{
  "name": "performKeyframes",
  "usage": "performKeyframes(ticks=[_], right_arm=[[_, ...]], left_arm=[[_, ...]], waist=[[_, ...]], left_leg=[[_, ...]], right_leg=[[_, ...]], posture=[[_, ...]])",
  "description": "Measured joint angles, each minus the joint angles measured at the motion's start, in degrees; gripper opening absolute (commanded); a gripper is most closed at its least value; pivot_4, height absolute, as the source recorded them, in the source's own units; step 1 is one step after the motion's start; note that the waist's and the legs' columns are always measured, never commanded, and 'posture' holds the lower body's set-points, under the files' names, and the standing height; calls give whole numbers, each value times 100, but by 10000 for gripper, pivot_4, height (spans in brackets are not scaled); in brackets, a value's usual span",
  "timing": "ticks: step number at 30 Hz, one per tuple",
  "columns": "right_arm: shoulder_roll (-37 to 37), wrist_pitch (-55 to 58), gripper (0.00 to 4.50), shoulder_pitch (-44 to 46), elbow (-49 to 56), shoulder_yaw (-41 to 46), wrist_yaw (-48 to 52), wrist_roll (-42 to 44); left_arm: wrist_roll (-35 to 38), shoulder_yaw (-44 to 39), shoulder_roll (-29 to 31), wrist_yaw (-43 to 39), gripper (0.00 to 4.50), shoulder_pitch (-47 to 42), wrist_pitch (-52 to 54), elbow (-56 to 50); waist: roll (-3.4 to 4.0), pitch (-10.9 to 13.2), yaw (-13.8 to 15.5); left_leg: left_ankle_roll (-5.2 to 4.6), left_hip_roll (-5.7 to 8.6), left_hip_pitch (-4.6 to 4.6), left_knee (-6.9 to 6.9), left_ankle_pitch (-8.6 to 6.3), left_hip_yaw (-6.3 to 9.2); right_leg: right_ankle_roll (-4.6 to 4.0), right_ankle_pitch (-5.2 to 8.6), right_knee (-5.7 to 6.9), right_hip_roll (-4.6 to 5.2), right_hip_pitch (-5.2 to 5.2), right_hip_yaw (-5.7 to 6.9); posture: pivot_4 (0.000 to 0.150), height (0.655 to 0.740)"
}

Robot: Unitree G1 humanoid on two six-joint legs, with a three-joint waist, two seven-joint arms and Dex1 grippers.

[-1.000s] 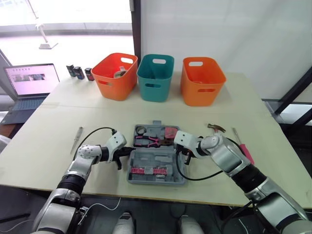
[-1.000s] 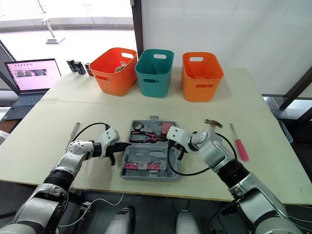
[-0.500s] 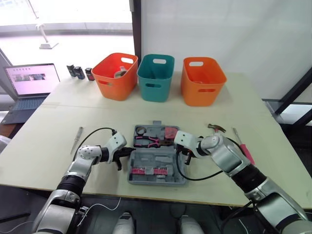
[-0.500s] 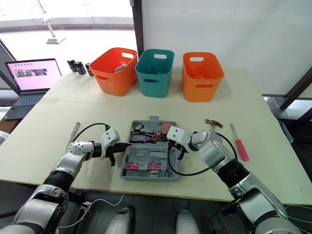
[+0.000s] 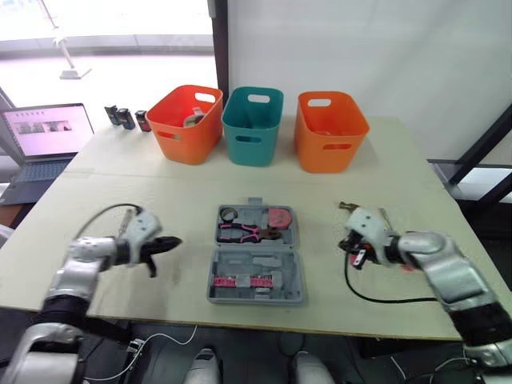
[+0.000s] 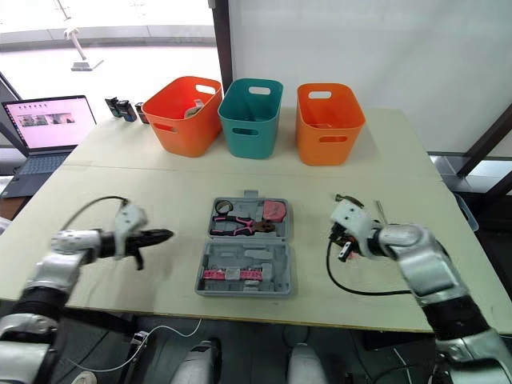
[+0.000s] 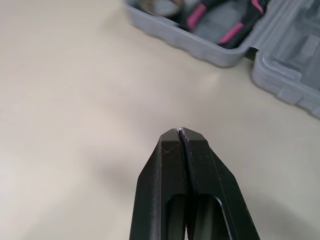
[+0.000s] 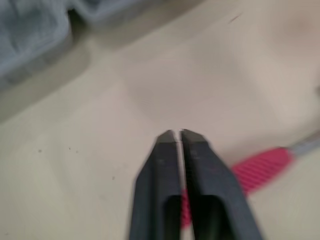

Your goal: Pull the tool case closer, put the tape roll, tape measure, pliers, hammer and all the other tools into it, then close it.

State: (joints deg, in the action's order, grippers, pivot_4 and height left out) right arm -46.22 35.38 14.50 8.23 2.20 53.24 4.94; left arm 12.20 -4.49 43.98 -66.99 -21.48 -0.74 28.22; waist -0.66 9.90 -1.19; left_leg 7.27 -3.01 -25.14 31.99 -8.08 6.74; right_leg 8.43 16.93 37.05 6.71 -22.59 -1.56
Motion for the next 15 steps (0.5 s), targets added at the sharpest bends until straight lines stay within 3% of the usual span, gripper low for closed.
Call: performKeyframes(ticks=[5,8,9,15], right_arm=[[-368,-203,43531,-1389,279,1862,650,966],[-464,-372,45000,-1864,239,2699,924,1346],[-482,-439,45000,-1985,191,2887,993,1416],[-474,-685,45000,-2597,9,3240,1061,1515]], left_arm=[[505,-930,1045,-533,24079,992,257,-231],[702,-1416,1336,-588,40753,1333,314,-217],[735,-1534,1366,-574,44453,1434,311,-216],[820,-1942,1386,-423,44453,1895,274,-32]], waist=[[3,6,38],[4,6,37],[3,6,31],[6,8,8]], left_leg=[[1,0,0,3,-1,0],[4,0,4,9,-3,-2],[7,0,4,9,-4,-3],[5,-1,-3,3,-4,-8]], right_leg=[[-27,11,-9,2,4,0],[-34,10,-11,4,6,0],[-35,10,-15,6,6,0],[-37,9,-24,9,-2,0]], posture=[[1500,7400],[1500,7400],[1500,7400],[1500,7400]])
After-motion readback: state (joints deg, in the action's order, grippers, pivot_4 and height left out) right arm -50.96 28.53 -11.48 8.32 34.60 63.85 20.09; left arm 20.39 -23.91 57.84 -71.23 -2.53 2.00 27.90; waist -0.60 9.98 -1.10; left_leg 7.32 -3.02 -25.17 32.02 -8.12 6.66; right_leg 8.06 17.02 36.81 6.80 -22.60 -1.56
